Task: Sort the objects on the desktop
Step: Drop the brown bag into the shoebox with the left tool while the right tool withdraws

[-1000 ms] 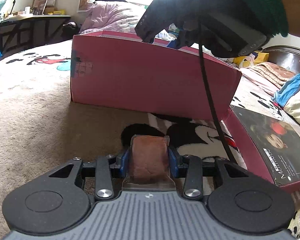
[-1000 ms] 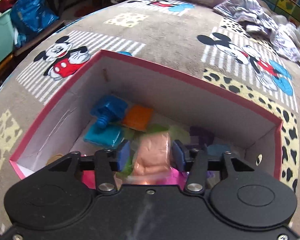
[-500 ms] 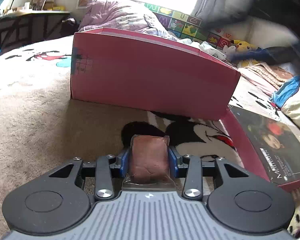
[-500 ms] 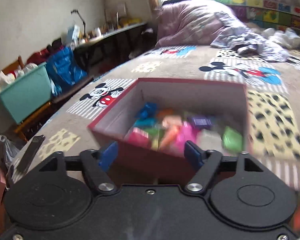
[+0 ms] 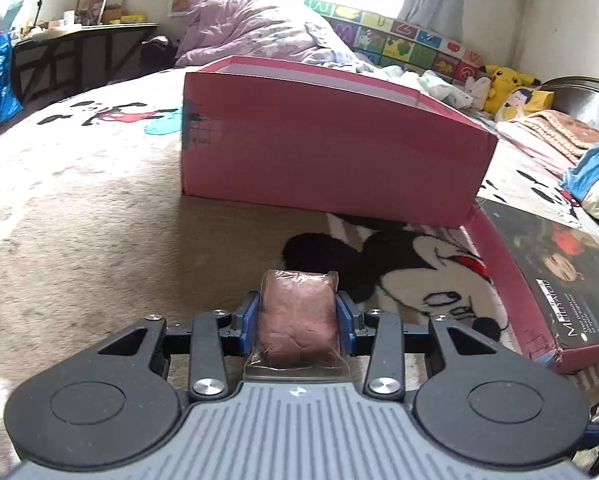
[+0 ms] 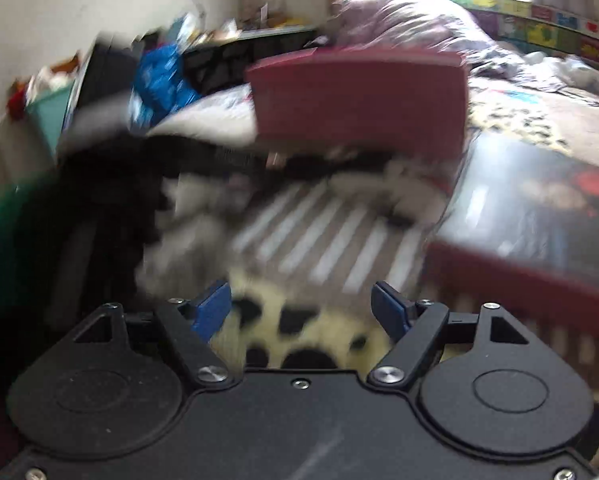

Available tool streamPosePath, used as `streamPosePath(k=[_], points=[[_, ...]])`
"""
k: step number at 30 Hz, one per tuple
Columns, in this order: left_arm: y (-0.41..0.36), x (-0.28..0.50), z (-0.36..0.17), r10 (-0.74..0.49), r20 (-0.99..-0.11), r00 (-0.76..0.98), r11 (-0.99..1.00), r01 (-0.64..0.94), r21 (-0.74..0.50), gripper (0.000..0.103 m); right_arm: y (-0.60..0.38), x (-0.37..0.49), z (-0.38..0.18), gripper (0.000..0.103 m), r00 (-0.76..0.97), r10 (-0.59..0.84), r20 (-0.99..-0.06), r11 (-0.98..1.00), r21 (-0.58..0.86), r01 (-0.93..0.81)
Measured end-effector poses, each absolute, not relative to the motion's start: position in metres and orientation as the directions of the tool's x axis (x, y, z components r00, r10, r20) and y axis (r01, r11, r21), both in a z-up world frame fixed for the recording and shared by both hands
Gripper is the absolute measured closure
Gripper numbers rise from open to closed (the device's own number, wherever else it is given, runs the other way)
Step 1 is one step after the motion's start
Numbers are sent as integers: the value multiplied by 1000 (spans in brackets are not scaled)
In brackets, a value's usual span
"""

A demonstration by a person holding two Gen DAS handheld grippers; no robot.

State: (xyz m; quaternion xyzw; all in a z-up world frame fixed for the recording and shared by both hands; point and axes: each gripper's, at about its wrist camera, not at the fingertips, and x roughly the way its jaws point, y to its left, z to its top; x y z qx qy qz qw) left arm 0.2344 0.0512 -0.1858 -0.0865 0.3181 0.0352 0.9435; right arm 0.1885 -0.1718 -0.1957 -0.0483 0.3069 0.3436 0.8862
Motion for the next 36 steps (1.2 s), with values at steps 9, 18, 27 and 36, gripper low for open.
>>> streamPosePath(k=[9, 18, 27, 36], points=[[66, 229, -163, 45, -606, 794, 980, -153, -128, 65, -161, 195, -202, 15, 562, 610, -558, 728, 115, -676], [69, 250, -98, 11, -505, 863, 990, -82, -118, 65, -156, 193, -213, 1, 543, 629, -557, 708, 120, -696], [64, 313, -61, 16, -466, 885, 995, -60, -80, 65, -146, 185, -223, 0, 578, 598, -555, 702, 15, -712], [73, 384, -75, 42, -553, 832, 994, -93, -65, 65, -148, 189, -223, 0, 591, 610, -528, 713, 41, -700]])
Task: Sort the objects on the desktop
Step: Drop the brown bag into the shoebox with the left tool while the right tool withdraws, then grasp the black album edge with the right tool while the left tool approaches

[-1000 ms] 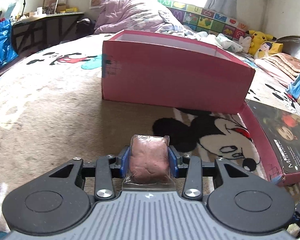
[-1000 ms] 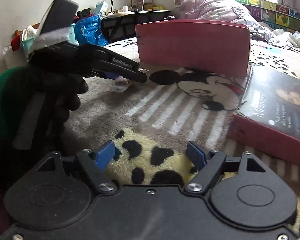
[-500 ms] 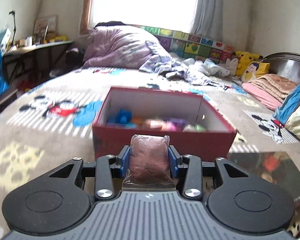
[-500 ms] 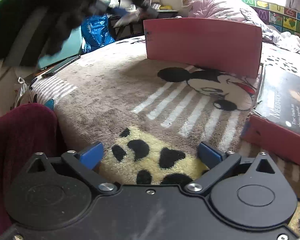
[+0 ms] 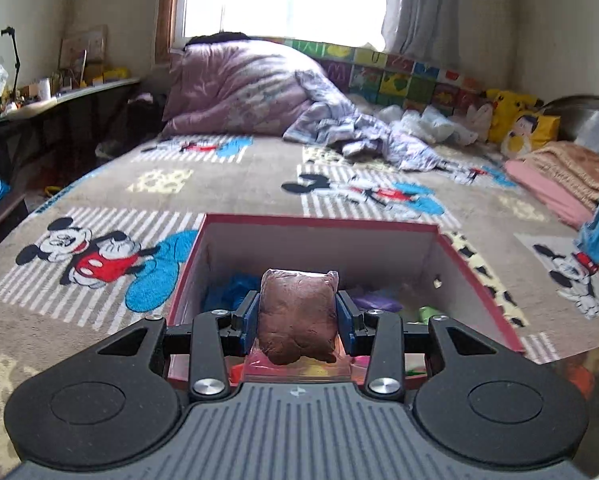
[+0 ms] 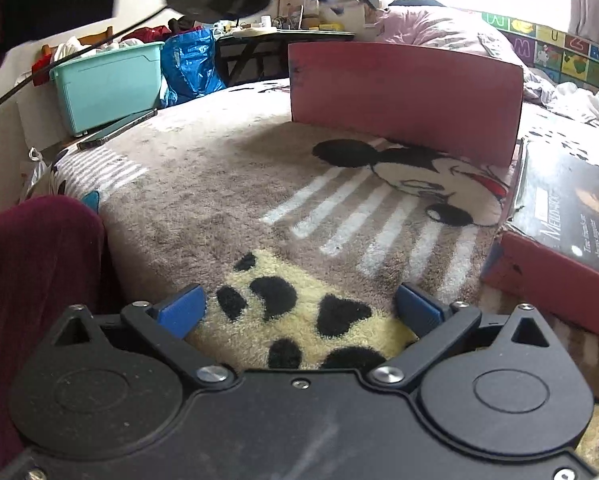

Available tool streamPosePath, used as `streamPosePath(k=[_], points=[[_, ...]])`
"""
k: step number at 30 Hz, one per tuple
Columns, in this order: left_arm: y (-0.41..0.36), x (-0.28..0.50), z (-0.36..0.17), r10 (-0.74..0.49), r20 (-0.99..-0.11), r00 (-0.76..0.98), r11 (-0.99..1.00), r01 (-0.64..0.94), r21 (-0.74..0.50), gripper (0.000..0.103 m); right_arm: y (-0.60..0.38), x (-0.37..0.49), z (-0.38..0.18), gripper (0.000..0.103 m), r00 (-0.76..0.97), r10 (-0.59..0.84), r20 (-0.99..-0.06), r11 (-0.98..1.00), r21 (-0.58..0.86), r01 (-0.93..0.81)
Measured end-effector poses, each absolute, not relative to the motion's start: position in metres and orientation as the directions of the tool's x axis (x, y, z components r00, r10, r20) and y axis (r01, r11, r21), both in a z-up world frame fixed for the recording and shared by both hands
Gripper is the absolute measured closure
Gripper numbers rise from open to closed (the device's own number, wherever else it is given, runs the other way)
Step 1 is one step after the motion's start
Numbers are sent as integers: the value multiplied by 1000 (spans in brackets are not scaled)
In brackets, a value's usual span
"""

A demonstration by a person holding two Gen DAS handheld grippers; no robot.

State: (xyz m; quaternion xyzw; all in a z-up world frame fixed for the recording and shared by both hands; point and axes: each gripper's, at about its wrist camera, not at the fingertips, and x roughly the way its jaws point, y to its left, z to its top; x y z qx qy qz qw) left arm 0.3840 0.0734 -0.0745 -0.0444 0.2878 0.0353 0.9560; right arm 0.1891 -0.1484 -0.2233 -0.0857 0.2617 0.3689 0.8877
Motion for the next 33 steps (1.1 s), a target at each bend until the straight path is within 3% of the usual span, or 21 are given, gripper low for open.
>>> streamPosePath(k=[12, 20, 22, 24, 33], points=[[87, 427, -102, 34, -658, 752, 989, -121, -86, 65, -146, 189, -224, 0, 602, 614, -511, 714, 33, -700], [83, 446, -106, 54, -679, 732, 990, -127, -58, 65, -146, 190, -224, 0, 601, 616, -510, 712, 33, -701], [82, 454, -108, 31, -684, 729, 992, -107, -69, 59, -146, 190, -223, 0, 600, 616, -510, 711, 34, -702], [81, 457, -108, 26, -697, 717, 991, -107, -74, 41, -147, 191, -223, 0, 600, 617, -510, 712, 36, -701], [68, 400, -88, 14, -640, 768, 990, -101, -100, 38, -148, 196, -220, 1, 576, 627, -524, 696, 45, -717]])
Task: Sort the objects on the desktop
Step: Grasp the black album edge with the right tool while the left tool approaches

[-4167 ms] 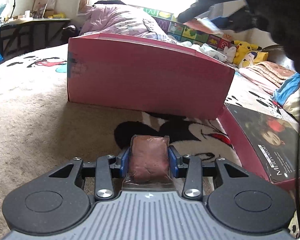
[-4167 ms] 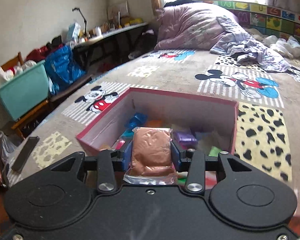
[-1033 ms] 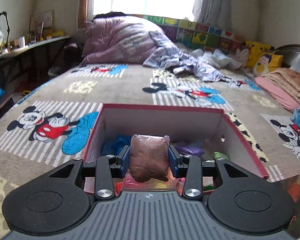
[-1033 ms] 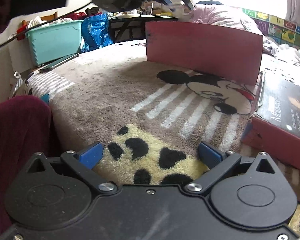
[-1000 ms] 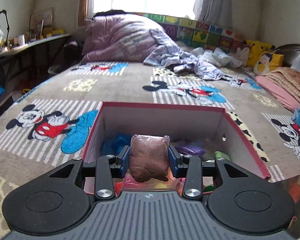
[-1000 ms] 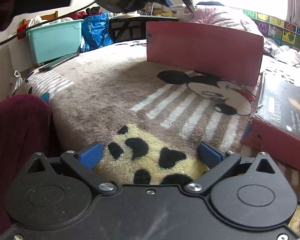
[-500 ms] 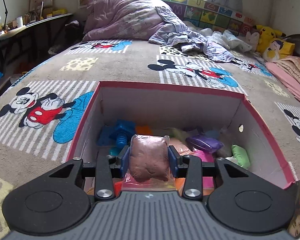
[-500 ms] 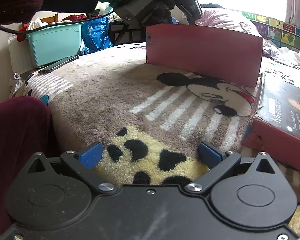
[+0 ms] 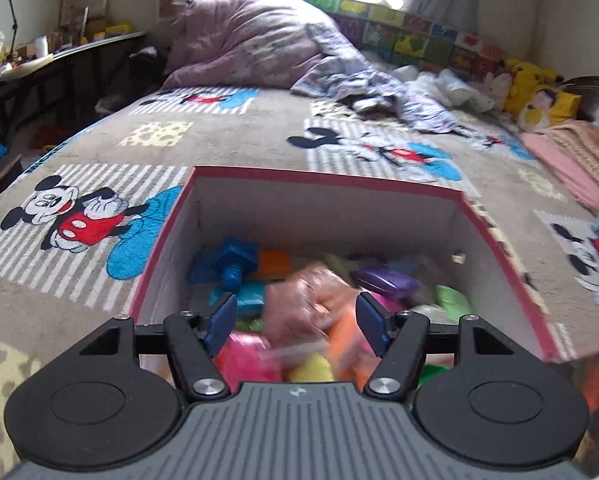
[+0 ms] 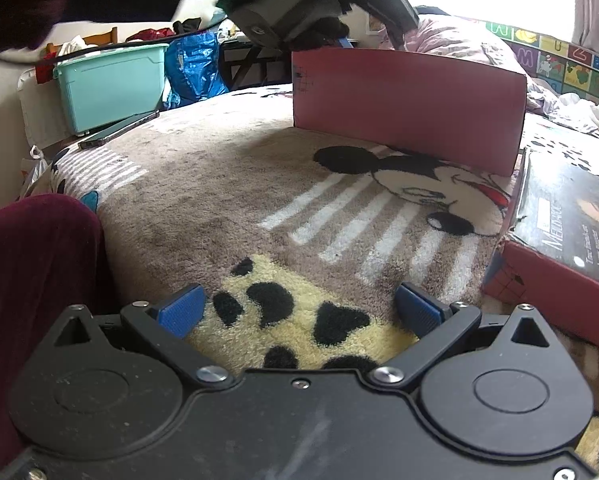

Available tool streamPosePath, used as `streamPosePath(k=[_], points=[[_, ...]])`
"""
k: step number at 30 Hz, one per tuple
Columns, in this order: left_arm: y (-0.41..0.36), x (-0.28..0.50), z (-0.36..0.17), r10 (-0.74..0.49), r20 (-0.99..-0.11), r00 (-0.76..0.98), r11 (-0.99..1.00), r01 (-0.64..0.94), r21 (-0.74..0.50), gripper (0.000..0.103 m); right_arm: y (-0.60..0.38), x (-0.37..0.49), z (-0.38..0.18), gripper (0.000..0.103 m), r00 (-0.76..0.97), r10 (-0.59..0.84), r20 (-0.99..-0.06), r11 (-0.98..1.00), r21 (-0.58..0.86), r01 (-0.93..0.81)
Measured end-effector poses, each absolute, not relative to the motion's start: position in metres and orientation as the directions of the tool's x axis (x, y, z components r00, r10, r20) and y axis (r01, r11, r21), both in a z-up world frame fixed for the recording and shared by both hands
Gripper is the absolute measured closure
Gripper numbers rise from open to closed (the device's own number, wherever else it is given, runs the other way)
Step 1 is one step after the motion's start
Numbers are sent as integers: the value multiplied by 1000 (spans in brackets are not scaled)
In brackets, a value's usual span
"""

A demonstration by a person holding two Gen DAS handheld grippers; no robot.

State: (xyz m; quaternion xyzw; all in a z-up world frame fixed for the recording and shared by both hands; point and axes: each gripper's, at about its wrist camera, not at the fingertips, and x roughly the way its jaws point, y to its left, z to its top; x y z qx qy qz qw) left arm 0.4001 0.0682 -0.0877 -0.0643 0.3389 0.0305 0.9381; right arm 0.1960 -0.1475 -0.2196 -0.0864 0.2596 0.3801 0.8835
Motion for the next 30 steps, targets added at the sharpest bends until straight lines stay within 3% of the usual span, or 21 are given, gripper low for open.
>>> streamPosePath(k=[3, 9, 13, 15, 22, 25, 30], points=[[54, 370, -77, -48, -609, 791, 989, -46, -138, 38, -158, 207, -212, 1, 529, 664, -528, 681, 135, -720], [29, 314, -80, -191, -560, 806, 969, 65, -238, 38, -224, 222, -186, 1, 602, 695, -393, 717, 441, -541], [14, 292, -106, -268, -570, 777, 943, 89, -322, 38, -290, 215, -161, 1, 754, 603, -260, 723, 577, -380], [1, 288, -123, -293, -590, 753, 936, 99, -339, 38, -321, 216, -149, 1, 829, 505, -241, 759, 582, -293], [-45, 292, -155, -381, -602, 701, 909, 165, -383, 38, -414, 245, -137, 1, 907, 155, -392, 871, 488, 62], [-62, 294, -163, -374, -616, 693, 916, 173, -361, 38, -433, 268, -149, 1, 867, 148, -476, 901, 427, 81], [-77, 293, -181, -374, -635, 676, 917, 167, -362, 38, -435, 301, -178, 1, 781, 278, -560, 903, 428, -15]])
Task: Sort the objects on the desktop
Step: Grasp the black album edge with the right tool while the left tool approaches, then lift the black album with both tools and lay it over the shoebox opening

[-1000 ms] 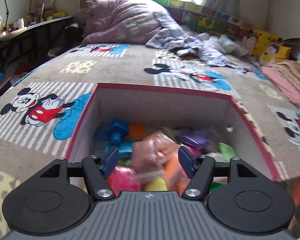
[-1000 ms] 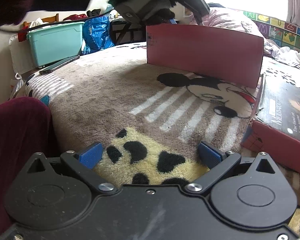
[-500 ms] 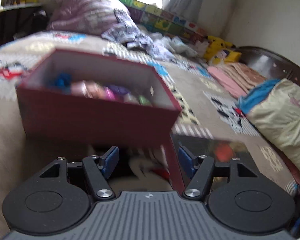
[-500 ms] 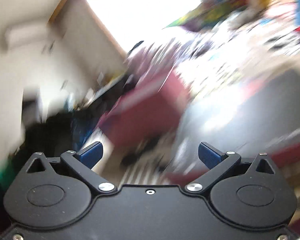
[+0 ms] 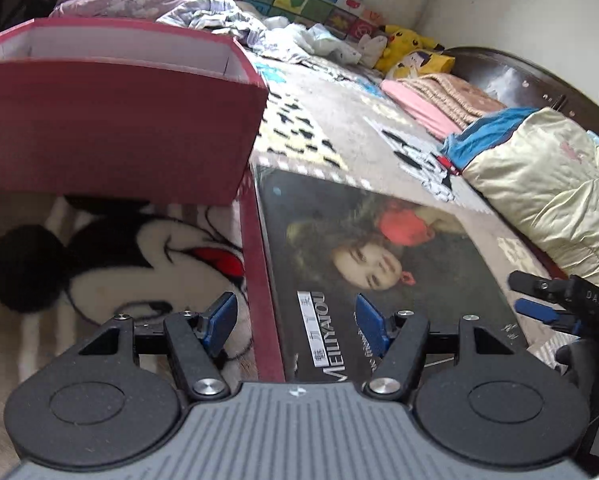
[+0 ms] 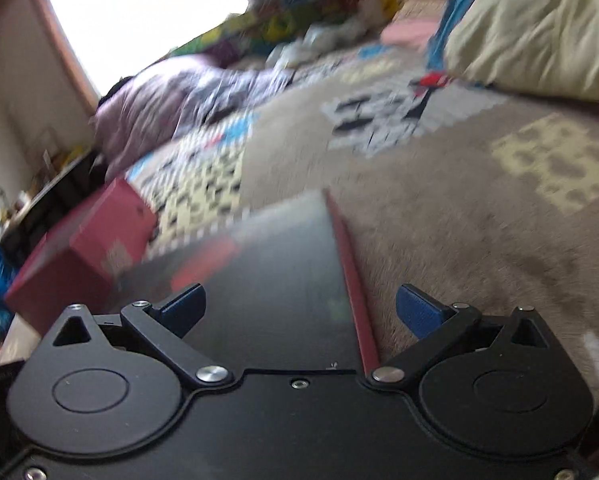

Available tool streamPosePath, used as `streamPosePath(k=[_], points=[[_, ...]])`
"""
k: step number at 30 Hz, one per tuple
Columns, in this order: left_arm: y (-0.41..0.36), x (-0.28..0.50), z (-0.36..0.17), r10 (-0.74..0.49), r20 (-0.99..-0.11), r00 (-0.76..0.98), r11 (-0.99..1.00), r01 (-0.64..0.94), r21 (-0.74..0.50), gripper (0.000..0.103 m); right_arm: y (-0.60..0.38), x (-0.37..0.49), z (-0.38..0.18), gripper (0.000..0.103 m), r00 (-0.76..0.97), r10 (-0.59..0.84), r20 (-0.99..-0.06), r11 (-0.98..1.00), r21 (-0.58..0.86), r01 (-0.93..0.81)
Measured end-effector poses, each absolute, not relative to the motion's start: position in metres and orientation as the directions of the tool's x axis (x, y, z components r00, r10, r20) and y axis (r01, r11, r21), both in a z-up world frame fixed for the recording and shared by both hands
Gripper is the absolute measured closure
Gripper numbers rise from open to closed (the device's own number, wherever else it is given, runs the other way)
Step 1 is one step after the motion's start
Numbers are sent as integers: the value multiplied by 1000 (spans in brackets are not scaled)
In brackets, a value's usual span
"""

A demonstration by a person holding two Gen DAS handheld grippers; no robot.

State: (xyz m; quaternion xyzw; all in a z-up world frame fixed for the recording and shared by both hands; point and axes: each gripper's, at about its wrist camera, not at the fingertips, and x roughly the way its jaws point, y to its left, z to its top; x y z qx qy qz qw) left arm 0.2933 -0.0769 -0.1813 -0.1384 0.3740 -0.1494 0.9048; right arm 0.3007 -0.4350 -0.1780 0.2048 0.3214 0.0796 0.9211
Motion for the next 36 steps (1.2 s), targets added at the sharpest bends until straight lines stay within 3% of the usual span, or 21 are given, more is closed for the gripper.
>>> streamPosePath(k=[4, 13, 27, 36], points=[[-86, 289, -188, -388, -638, 665, 916, 200, -349, 38, -433, 308, -197, 1, 736, 353, -577, 875, 483, -41], [-73, 265, -161, -438, -595, 674, 897, 280, -342, 39, -412, 285, -180, 0, 696, 383, -607, 902, 408, -141], [-29, 196, -99, -450, -536, 714, 892, 339, -298, 38, -383, 190, -118, 0, 771, 443, -458, 862, 452, -228], [27, 183, -80, -388, -495, 777, 918, 282, -278, 38, -333, 208, -85, 0, 757, 514, -404, 842, 404, -356]])
